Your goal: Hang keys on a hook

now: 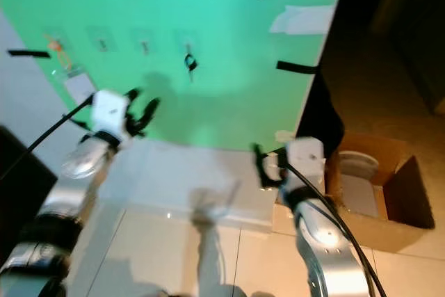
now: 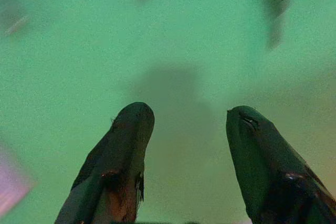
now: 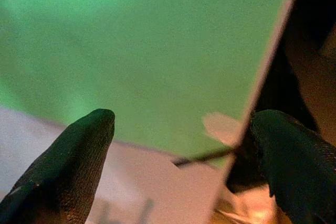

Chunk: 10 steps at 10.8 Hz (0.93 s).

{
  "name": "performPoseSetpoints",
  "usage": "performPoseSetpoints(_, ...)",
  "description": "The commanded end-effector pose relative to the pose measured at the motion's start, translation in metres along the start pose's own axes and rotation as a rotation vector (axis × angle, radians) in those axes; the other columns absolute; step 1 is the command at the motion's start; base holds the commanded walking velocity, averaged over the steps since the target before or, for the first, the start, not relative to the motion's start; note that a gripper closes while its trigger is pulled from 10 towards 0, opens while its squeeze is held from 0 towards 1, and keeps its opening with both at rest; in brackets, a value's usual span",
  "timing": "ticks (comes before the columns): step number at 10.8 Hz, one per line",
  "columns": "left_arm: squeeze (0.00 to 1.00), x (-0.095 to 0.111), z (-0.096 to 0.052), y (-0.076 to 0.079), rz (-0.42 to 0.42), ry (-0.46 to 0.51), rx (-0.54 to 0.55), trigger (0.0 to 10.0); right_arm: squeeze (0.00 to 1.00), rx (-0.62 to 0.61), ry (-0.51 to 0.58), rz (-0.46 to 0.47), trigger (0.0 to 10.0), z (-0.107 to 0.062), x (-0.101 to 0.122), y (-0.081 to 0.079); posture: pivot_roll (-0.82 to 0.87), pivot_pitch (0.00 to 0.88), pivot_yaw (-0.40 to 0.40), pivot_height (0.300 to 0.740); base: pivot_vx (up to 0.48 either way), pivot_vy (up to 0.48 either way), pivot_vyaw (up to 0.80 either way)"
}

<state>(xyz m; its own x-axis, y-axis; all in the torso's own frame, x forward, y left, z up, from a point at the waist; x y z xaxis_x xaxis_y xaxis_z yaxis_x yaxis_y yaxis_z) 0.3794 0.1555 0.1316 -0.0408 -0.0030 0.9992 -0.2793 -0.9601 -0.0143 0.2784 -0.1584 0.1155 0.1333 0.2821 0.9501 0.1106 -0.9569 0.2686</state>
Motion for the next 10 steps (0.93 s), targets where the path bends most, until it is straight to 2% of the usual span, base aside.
performPoseSetpoints(1,1.00,-0.006,-0.010,-0.011,-0.003,-0.067,0.050,10.0,0.00,-0.023,-0.003,-0.051,10.0,0.000,-0.001,-0.002,-0.16,0.000,0.080,0.740,0.000,0.000,0.80)
performPoseSetpoints(3,1.00,-0.005,-0.020,-0.005,-0.027,-0.063,0.045,10.0,0.00,-0.031,-0.046,-0.009,10.0,0.000,-0.013,-0.004,-0.14,0.000,0.066,0.740,0.000,0.000,0.80)
performPoseSetpoints(4,1.00,0.000,-0.025,0.005,0.006,-0.032,-0.004,10.0,0.00,-0.043,-0.055,-0.019,10.0,0.000,-0.016,-0.004,-0.13,0.000,0.060,0.740,0.000,0.000,0.80)
performPoseSetpoints(5,0.40,-0.002,-0.027,0.011,0.030,-0.044,-0.013,10.0,0.00,-0.056,-0.041,0.025,10.0,0.001,-0.013,-0.005,-0.12,0.000,0.056,0.740,0.000,0.000,0.80)
performPoseSetpoints(6,0.07,-0.003,-0.028,0.011,0.031,-0.044,0.000,10.0,0.00,-0.056,-0.030,0.101,10.0,0.002,-0.009,-0.007,-0.11,0.000,0.056,0.740,0.000,0.000,0.80)
performPoseSetpoints(7,0.00,0.001,-0.030,0.006,0.027,-0.059,0.028,10.0,0.00,-0.049,-0.041,0.157,10.0,0.006,-0.010,-0.012,-0.09,0.000,0.046,0.740,0.000,0.000,0.80)
performPoseSetpoints(8,0.00,0.000,-0.032,0.004,0.036,-0.072,0.044,10.0,0.00,-0.036,-0.056,0.178,10.0,0.006,-0.013,-0.015,-0.08,0.000,0.044,0.740,0.000,0.000,0.80)
performPoseSetpoints(10,0.00,-0.001,-0.038,0.001,0.036,-0.087,0.069,10.0,0.00,0.008,-0.076,0.161,10.0,0.004,-0.016,-0.022,-0.07,0.000,0.035,0.740,0.000,0.000,0.80)
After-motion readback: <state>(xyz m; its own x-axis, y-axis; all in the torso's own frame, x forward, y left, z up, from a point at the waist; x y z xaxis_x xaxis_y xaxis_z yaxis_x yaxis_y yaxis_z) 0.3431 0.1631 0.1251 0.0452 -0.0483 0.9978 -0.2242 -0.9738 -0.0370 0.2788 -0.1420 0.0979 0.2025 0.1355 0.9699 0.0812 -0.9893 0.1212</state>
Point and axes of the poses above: a point about 5 cm out from each wrist's last joint towards the gripper, its own z axis pointing out of the wrist towards the gripper, its own x axis along the axis of the wrist's last joint, y = z × x, the point moved 5 cm from there along z, pointing out of the wrist towards the gripper, and after that the axes turned 11 degrees about -z, right-handed, at the moved point
